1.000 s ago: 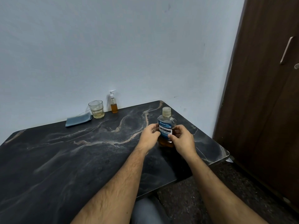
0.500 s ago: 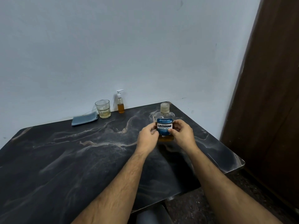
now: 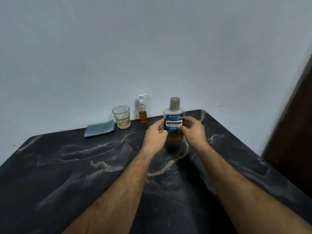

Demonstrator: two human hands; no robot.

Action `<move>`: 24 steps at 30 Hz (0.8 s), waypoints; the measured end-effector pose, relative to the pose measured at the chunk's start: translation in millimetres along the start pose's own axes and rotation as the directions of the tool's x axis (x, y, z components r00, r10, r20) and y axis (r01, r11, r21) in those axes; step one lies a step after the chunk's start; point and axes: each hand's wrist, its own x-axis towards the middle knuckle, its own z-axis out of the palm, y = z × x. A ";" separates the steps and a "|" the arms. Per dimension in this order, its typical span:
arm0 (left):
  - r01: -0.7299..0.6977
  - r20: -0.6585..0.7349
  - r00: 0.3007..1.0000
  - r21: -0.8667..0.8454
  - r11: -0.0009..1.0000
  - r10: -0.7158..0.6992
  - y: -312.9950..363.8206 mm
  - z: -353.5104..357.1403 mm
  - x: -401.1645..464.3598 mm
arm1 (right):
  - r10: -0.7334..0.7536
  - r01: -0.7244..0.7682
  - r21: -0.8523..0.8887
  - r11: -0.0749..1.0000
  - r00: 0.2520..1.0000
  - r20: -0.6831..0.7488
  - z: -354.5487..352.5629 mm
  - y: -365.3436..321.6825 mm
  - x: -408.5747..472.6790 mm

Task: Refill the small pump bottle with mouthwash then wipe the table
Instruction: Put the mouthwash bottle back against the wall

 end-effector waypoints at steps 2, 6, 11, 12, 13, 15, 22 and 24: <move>-0.008 0.011 1.000 -0.014 1.000 0.008 -3.5 -3.9 24.4 | -0.014 0.014 -0.003 1.000 1.000 -0.003 12.1 3.6 25.5; -0.013 0.029 0.999 -0.059 0.998 0.015 -10.0 -5.4 72.7 | -0.026 0.026 -0.025 0.999 1.000 -0.017 31.1 14.6 74.5; 0.014 0.045 0.999 -0.096 0.995 -0.010 -23.3 -1.5 127.0 | -0.018 0.017 -0.062 0.998 1.000 -0.015 52.5 29.6 131.5; 0.017 0.046 0.999 -0.104 0.994 -0.012 -26.7 -1.1 136.5 | -0.009 0.008 -0.065 0.998 1.000 -0.011 57.5 32.8 141.7; 0.019 0.046 0.999 -0.109 0.994 -0.015 -29.2 -0.8 145.7 | -0.002 0.002 -0.064 0.998 1.000 -0.005 62.1 35.8 151.1; 0.026 0.041 0.999 -0.106 0.994 -0.022 -34.1 -1.6 162.2 | 0.008 -0.008 -0.068 0.998 1.000 0.006 71.4 41.4 166.4; 0.025 0.056 0.998 -0.076 0.997 -0.021 -46.5 1.6 187.2 | 0.023 -0.022 -0.071 0.997 1.000 0.014 81.3 49.3 191.4; 0.026 0.060 0.998 -0.080 0.996 -0.021 -48.6 2.8 188.6 | 0.019 -0.018 -0.078 0.997 1.000 0.017 82.5 50.1 194.0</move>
